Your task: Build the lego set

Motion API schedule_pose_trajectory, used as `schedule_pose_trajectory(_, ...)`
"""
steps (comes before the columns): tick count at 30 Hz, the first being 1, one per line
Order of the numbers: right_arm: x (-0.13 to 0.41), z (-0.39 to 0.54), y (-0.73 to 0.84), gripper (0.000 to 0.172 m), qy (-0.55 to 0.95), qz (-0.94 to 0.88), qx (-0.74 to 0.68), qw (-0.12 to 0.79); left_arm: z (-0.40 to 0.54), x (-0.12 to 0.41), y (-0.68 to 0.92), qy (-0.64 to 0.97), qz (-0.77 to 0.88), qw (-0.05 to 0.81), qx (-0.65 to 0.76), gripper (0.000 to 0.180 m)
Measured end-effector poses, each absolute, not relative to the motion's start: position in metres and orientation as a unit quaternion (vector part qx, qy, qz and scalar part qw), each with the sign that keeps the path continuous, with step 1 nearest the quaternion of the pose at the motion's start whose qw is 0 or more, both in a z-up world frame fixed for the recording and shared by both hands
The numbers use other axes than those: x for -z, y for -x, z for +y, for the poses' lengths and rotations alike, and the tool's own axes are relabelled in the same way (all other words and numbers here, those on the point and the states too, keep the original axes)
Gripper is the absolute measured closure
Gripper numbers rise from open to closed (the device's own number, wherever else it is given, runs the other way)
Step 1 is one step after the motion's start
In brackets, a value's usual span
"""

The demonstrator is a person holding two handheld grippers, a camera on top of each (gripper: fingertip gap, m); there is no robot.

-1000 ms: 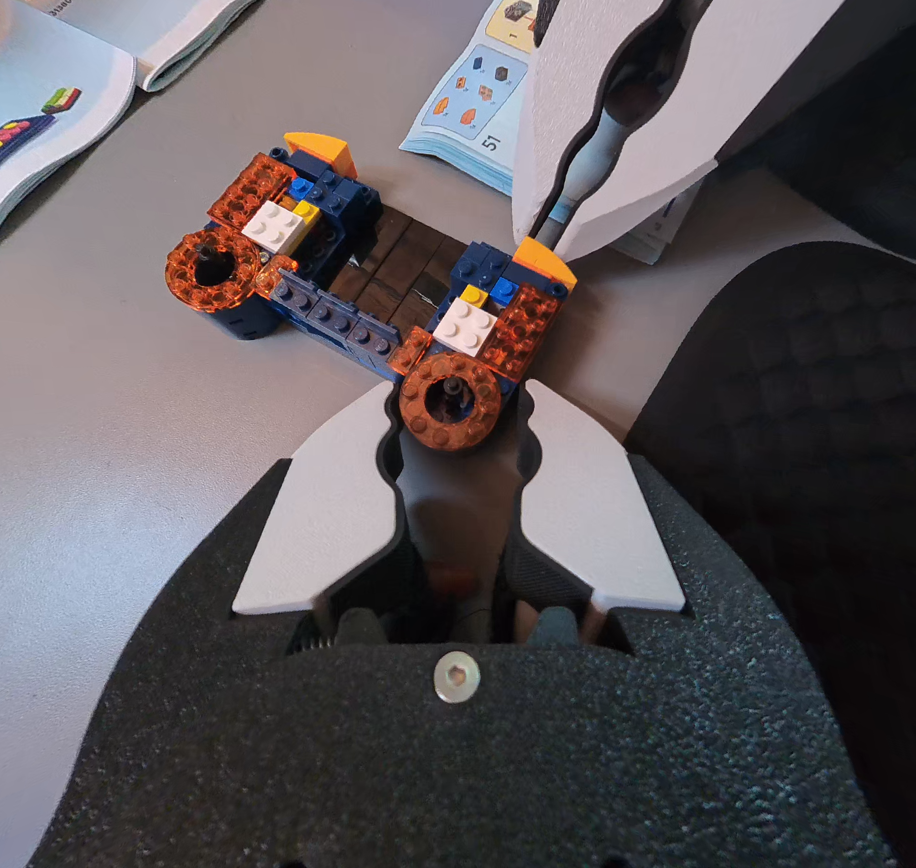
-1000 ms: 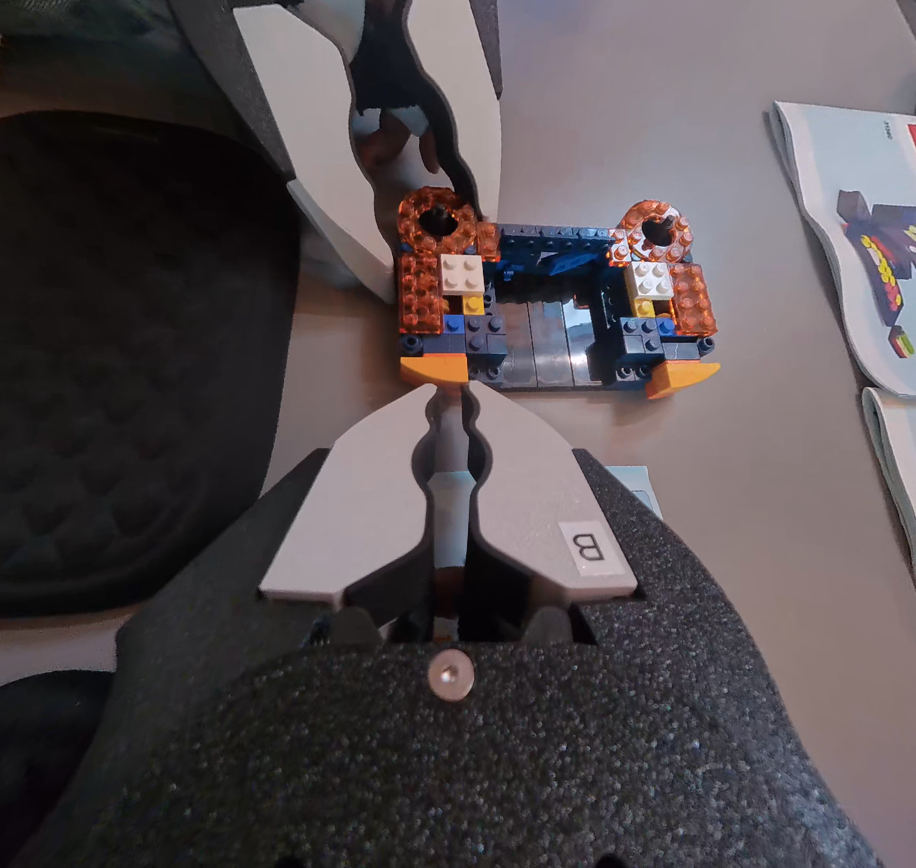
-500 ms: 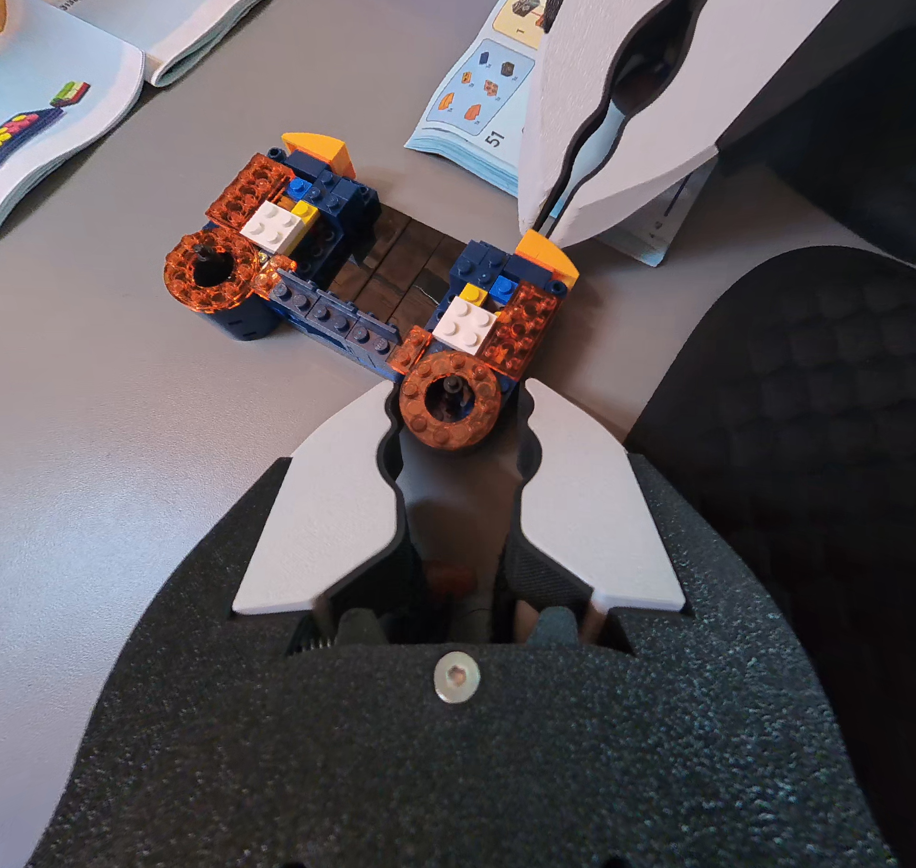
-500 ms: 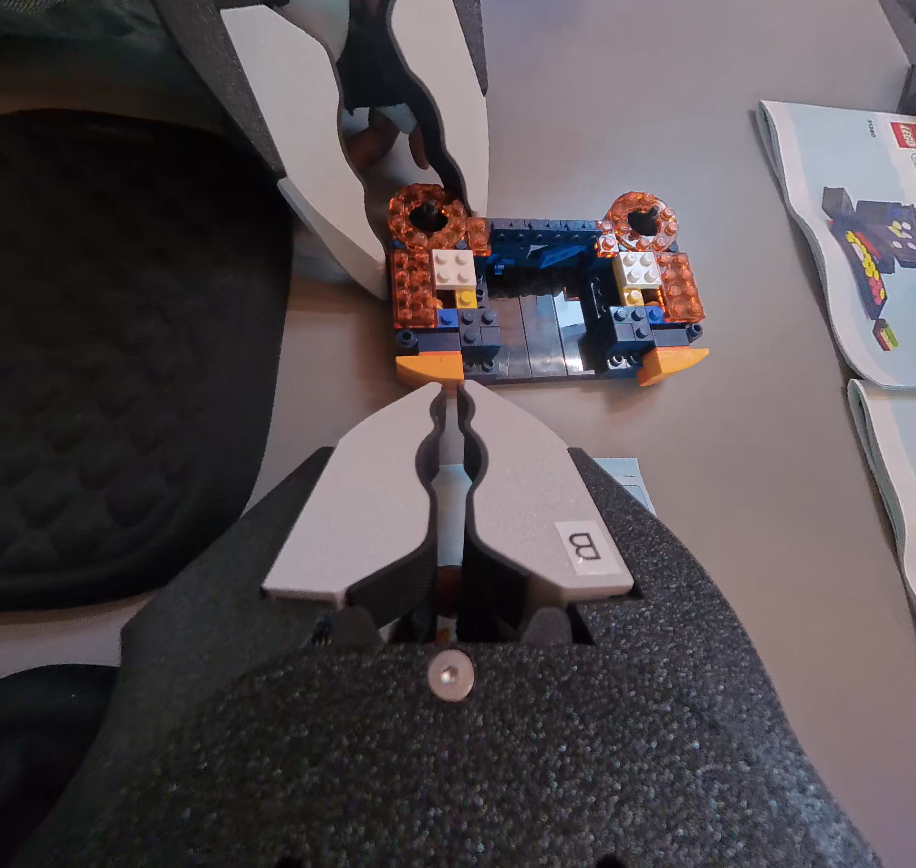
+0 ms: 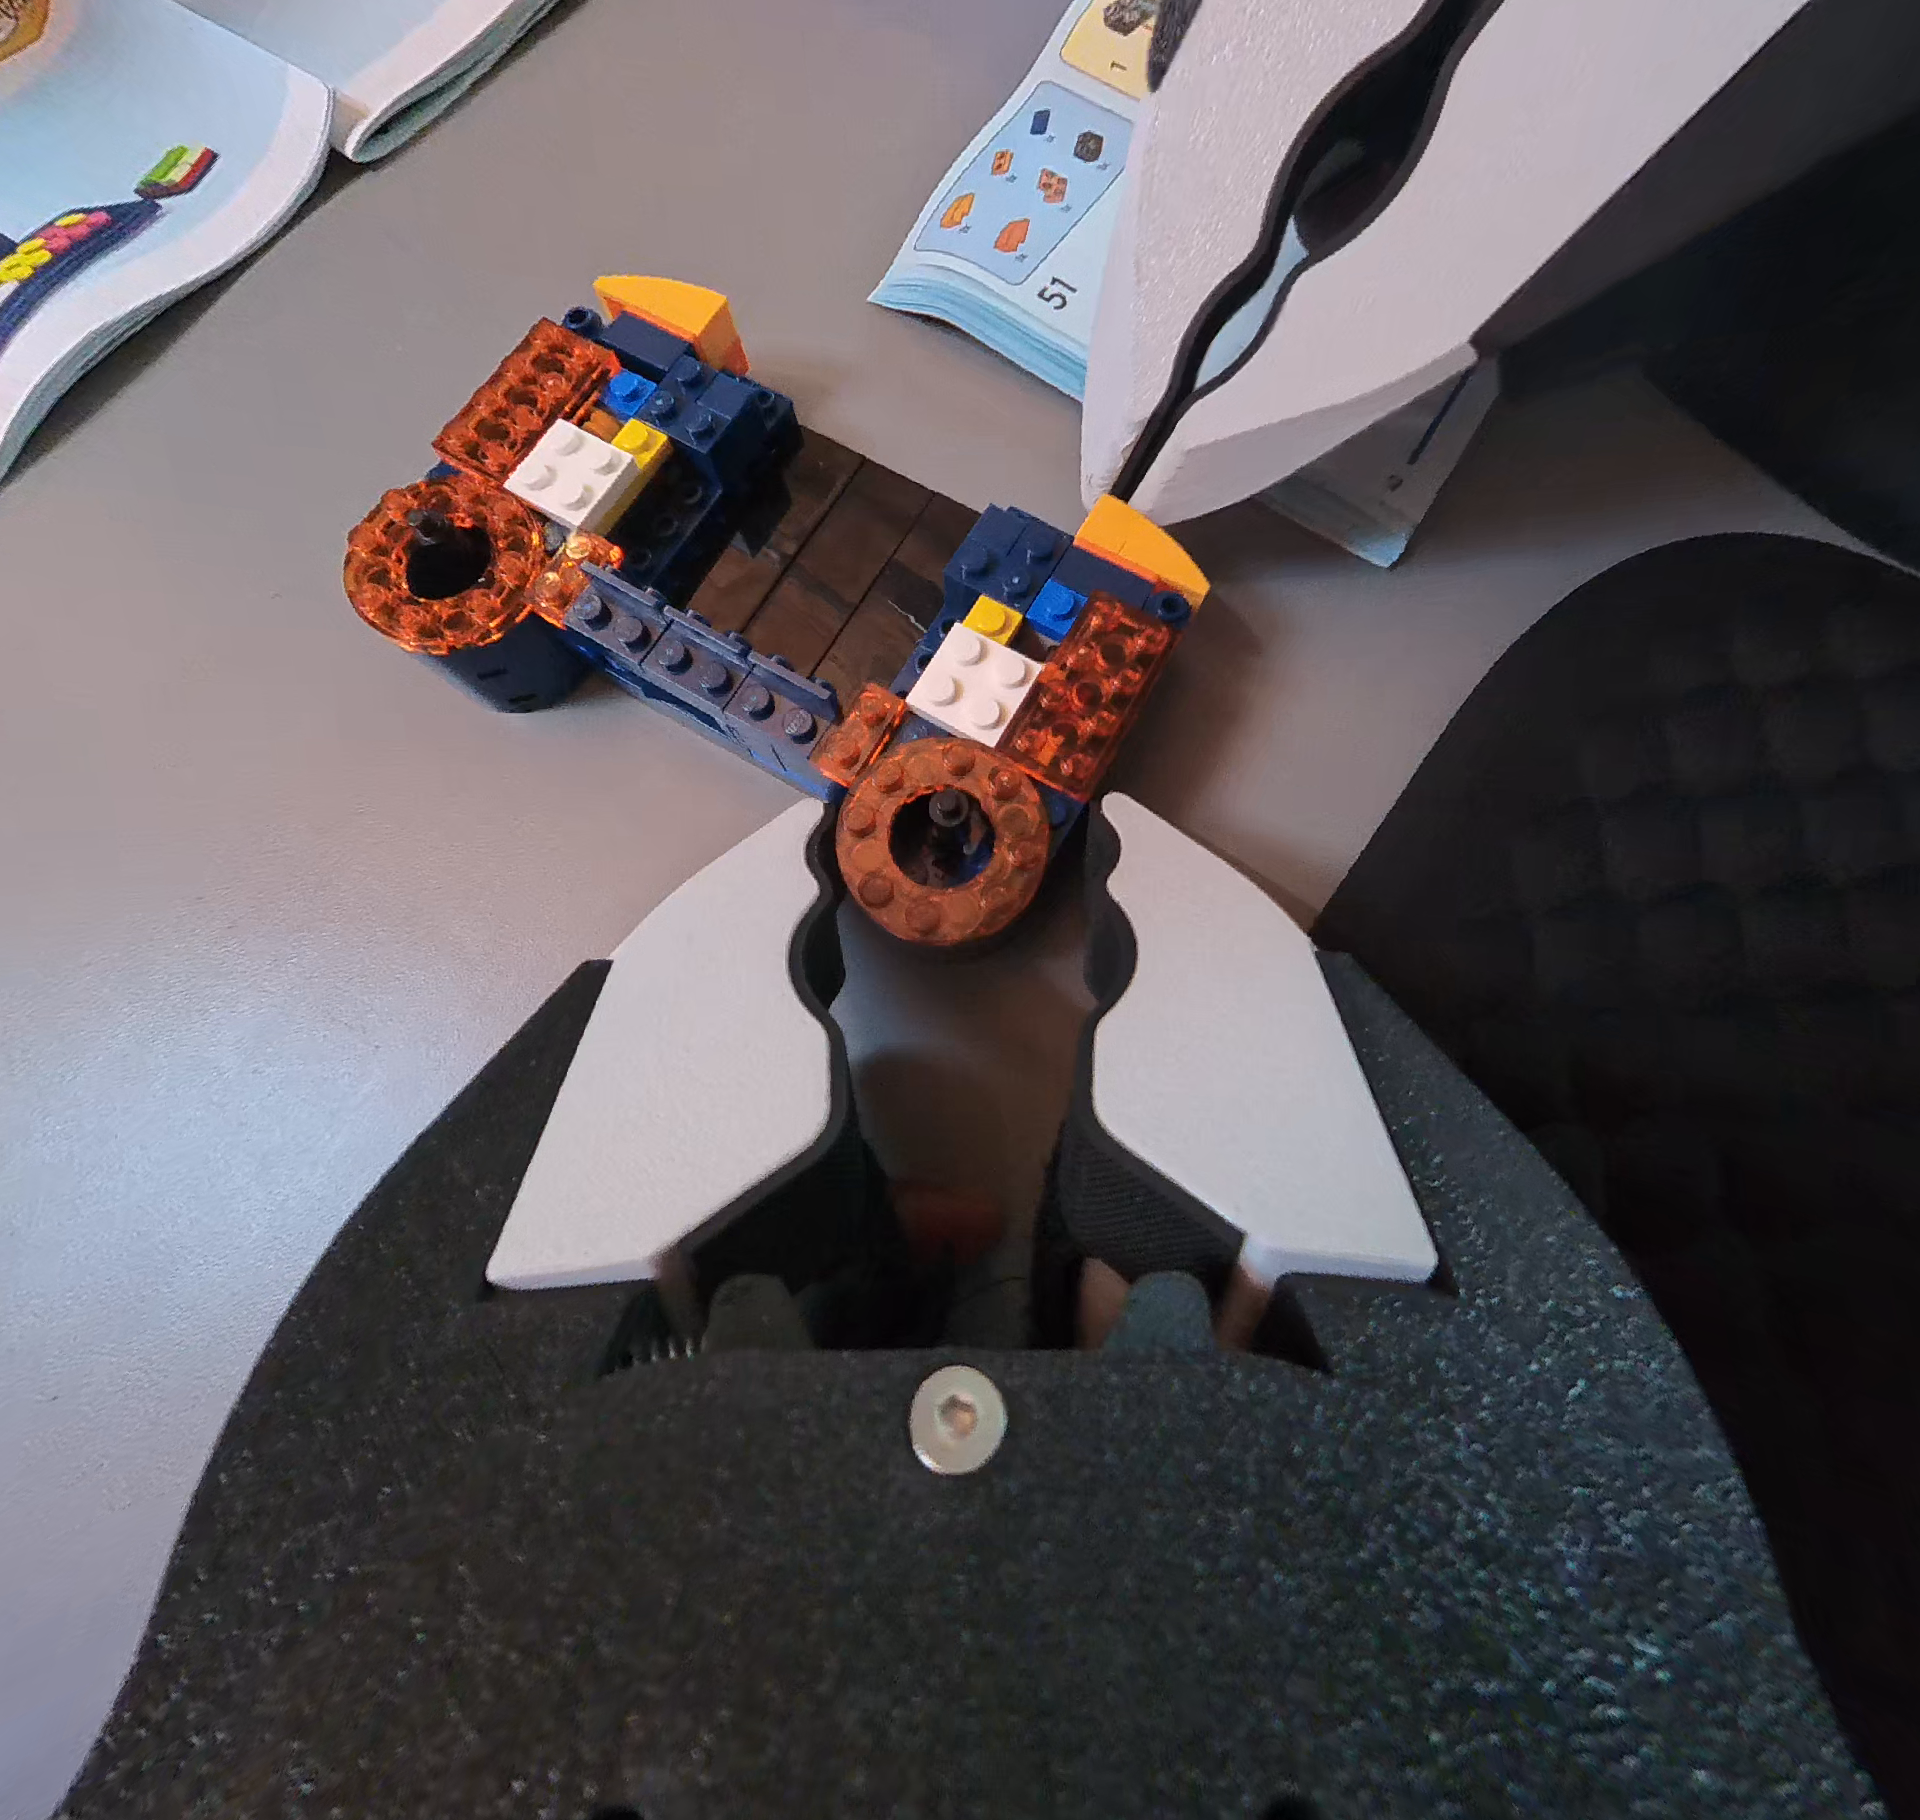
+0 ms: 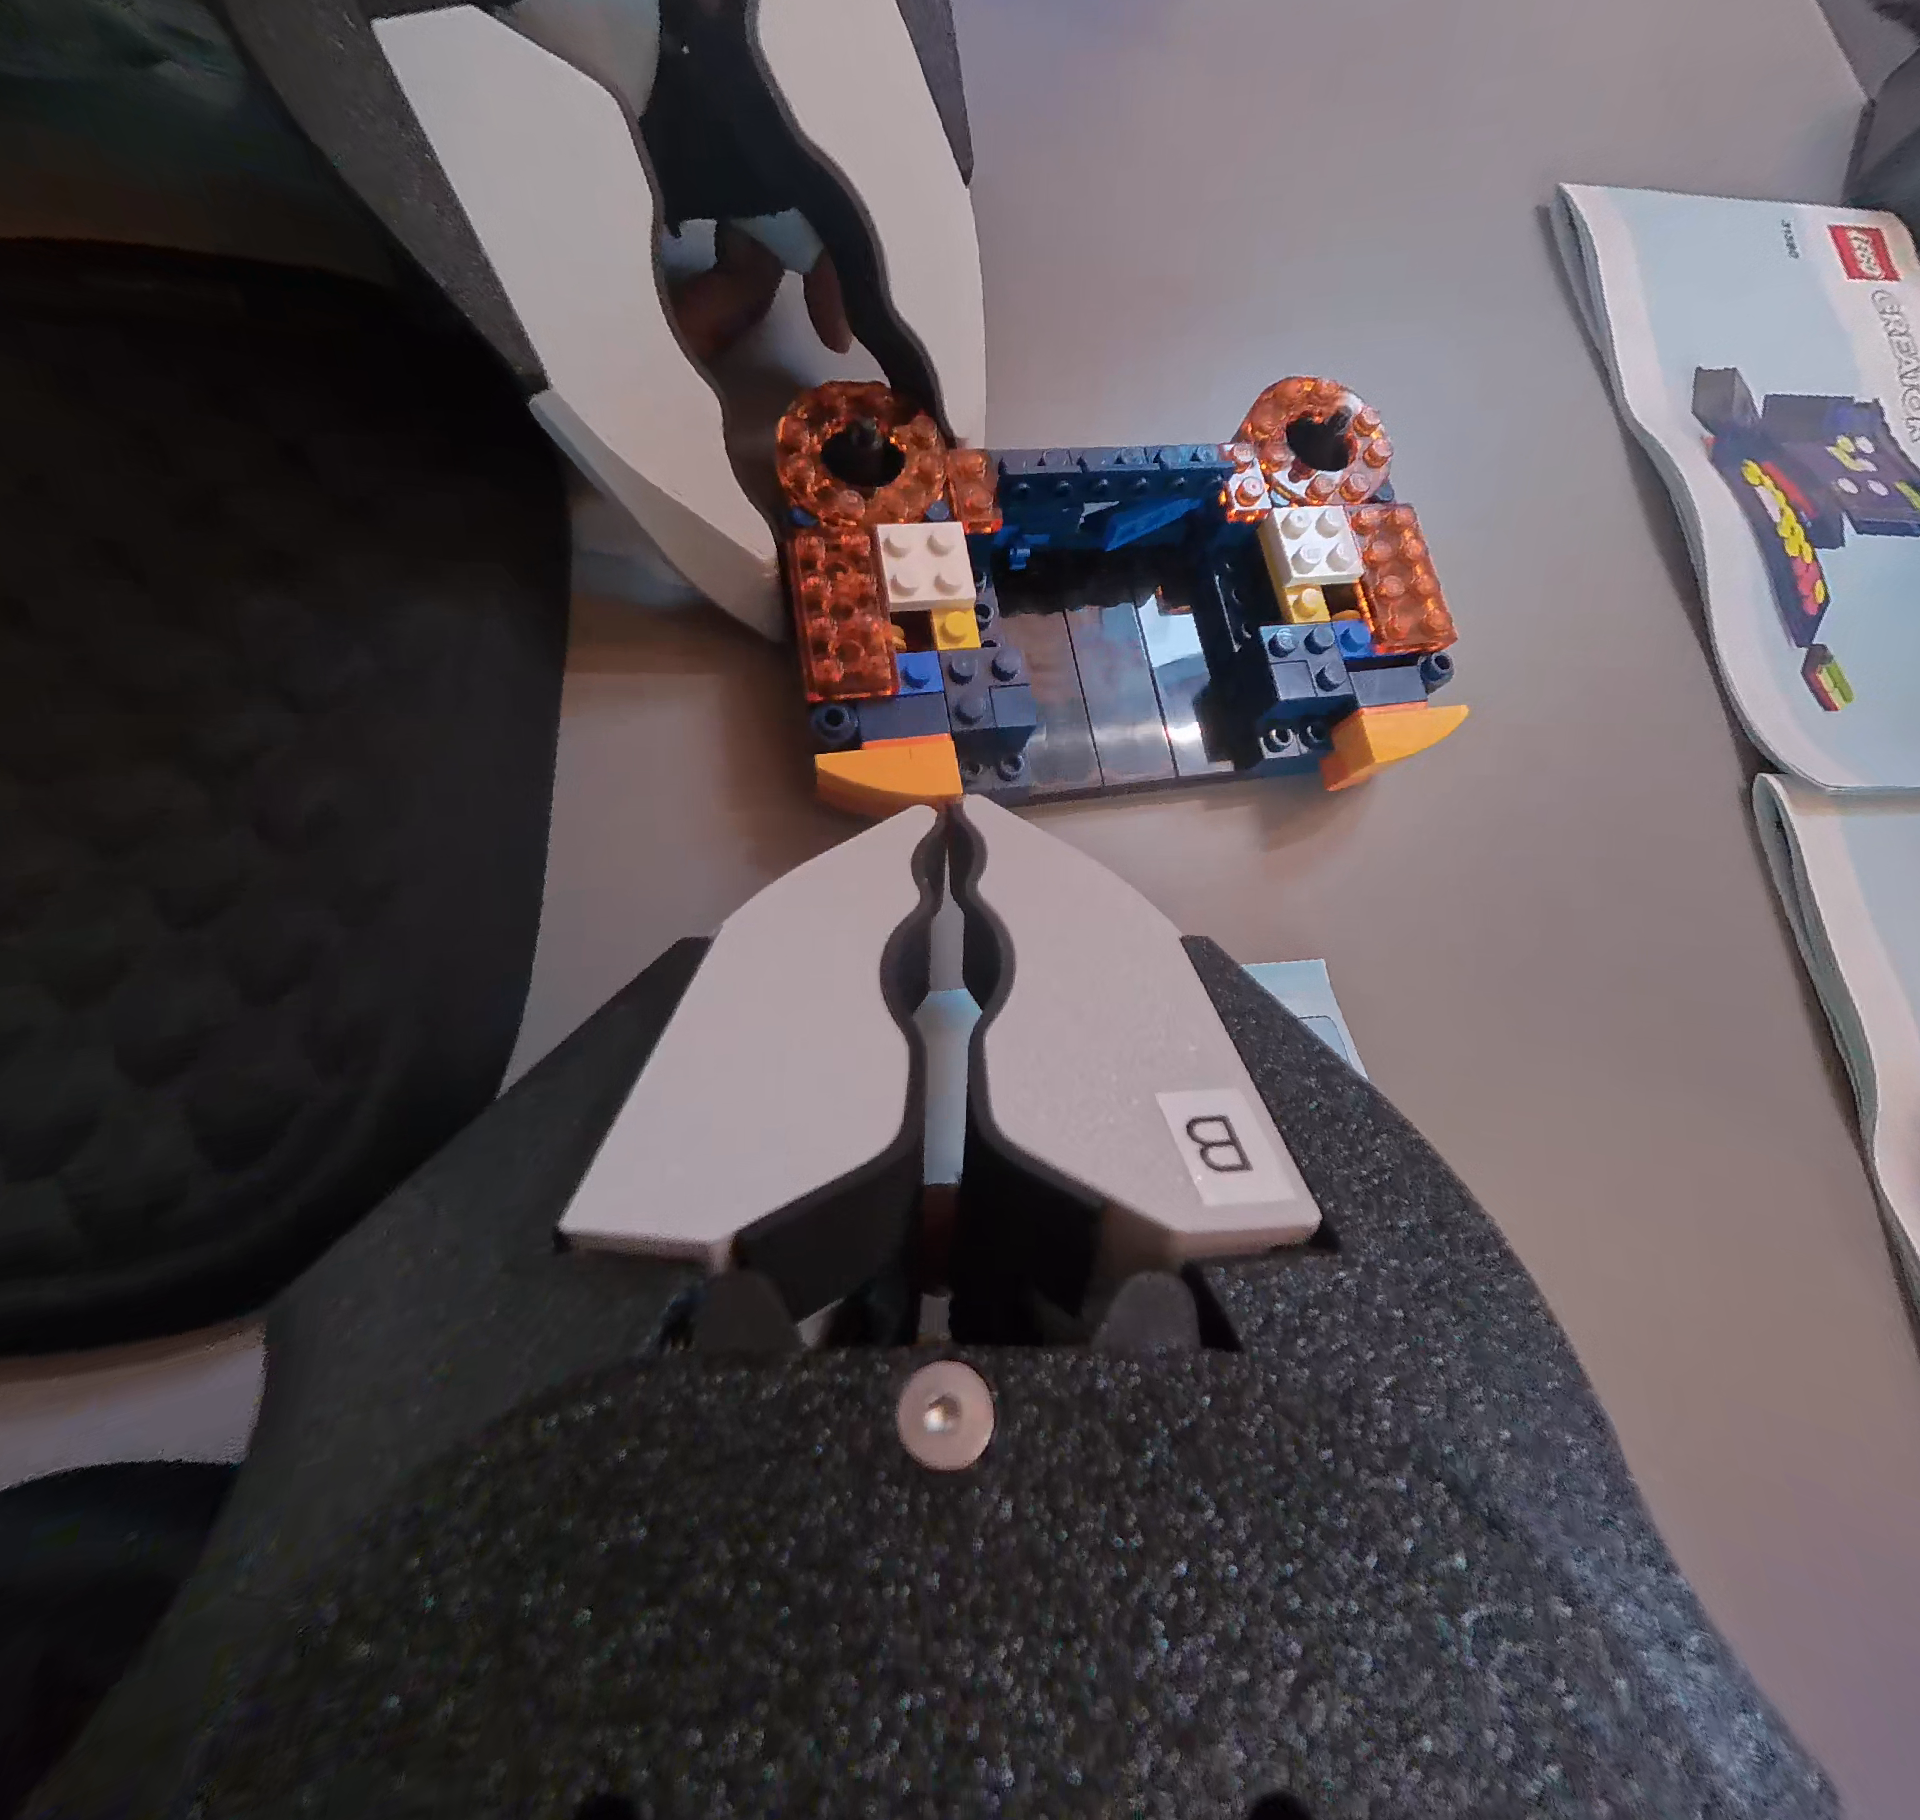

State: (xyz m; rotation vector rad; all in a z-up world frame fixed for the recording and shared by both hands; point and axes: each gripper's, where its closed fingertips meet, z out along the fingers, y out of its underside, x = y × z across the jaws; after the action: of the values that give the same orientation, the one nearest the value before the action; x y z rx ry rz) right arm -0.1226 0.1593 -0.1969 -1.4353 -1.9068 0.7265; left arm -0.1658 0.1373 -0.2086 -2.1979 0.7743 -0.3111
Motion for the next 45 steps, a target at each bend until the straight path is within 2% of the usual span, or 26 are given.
schedule_pose_trajectory(7,0.195,0.16,0.11,0.17,0.529,-0.741,-0.302,0.282,0.137,0.209,0.165,0.86,0.308,0.387,0.123,0.138)
schedule_pose_trajectory(26,0.203,0.15,0.118,0.172,0.51,-0.762,-0.309,0.255,0.138,0.209,0.165,0.861,0.307,0.386,0.124,0.139)
schedule_pose_trajectory(45,0.2,0.155,0.119,0.172,0.519,-0.755,-0.302,0.265,0.139,0.209,0.166,0.861,0.306,0.387,0.124,0.138)
